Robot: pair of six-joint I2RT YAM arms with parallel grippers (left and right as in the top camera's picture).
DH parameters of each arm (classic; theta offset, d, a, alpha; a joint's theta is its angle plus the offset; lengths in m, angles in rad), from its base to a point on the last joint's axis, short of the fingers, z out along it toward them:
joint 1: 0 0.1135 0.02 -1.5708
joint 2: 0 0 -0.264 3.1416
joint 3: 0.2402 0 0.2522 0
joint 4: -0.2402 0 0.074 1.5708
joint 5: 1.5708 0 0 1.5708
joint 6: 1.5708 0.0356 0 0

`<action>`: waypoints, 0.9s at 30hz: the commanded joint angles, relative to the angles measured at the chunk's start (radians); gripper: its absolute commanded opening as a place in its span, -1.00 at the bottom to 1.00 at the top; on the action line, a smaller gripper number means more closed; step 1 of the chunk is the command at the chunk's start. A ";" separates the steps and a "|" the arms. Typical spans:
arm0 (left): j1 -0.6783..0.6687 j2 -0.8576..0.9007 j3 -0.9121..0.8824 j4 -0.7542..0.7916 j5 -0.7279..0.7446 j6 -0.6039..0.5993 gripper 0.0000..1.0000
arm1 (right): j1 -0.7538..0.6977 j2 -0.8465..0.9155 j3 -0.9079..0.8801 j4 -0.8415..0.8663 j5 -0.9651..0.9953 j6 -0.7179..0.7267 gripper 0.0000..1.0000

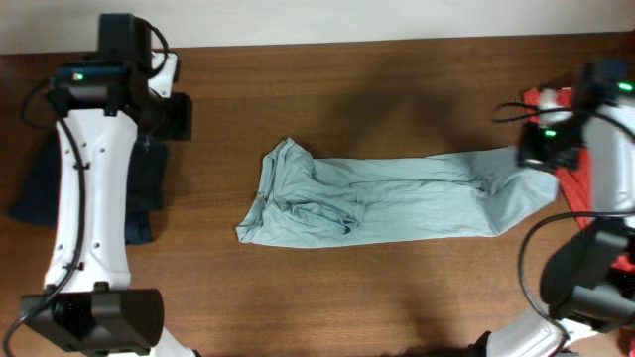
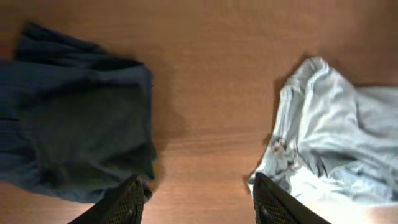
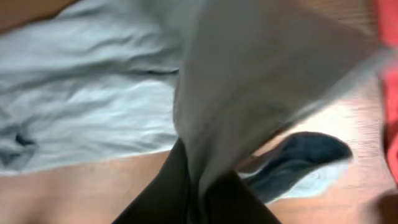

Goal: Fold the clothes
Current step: 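Lift the right end and fold it leftward over the strip, then lower the folded end onto the strip's middle and release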

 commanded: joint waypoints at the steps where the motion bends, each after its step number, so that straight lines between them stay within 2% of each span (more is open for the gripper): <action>1: 0.045 -0.013 0.075 0.001 -0.010 -0.033 0.14 | 0.147 -0.032 0.020 -0.017 0.085 0.065 -0.92; 8: 0.098 -0.019 0.138 -0.010 0.018 -0.033 0.15 | 0.466 -0.032 0.020 0.014 0.126 0.170 -0.92; 16: 0.100 -0.019 0.138 -0.012 0.024 -0.033 0.15 | 0.777 -0.032 0.020 0.157 0.132 0.281 -0.92; 21: 0.100 -0.019 0.138 -0.012 0.024 -0.033 0.15 | 0.894 -0.027 0.020 0.239 0.117 0.320 -0.91; 27: 0.100 -0.019 0.138 -0.015 0.024 -0.033 0.15 | 0.937 0.003 0.020 0.324 0.079 0.349 -0.91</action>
